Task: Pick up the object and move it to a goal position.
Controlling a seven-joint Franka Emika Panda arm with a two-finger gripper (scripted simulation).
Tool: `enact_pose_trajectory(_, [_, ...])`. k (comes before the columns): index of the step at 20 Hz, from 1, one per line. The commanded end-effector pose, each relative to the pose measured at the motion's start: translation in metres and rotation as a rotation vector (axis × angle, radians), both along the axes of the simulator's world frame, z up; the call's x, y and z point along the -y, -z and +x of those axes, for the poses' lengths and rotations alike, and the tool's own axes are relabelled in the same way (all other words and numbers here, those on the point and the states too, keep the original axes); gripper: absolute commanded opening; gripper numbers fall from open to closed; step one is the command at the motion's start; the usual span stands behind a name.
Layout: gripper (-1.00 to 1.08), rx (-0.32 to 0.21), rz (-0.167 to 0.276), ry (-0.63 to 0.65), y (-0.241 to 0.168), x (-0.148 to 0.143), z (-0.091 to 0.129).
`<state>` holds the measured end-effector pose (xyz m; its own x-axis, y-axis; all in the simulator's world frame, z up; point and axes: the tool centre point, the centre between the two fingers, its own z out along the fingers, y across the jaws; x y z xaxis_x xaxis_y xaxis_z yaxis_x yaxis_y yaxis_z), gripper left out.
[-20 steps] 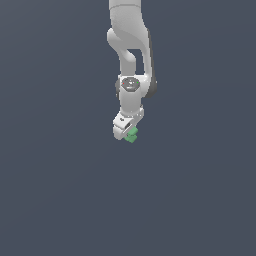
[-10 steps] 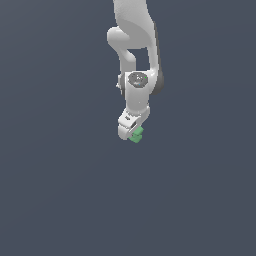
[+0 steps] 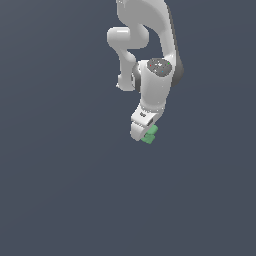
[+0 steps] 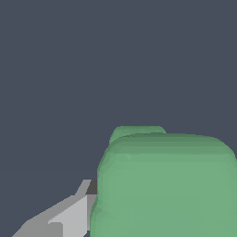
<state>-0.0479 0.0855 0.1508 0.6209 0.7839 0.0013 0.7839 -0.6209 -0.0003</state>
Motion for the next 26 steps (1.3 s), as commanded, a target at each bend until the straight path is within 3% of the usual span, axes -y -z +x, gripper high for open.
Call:
enact_pose_trajectory(1, [-1.0,0.0,0.0,0.0,-0.019,-0.015,0.013])
enact_pose_trajectory(16, [-1.0,-0.001,0.0,0.001,-0.103,-0.082,0.076])
enact_pose_trajectory(26, [-1.0,-0.001,-0.001,0.002,-0.132,-0.105,0.1])
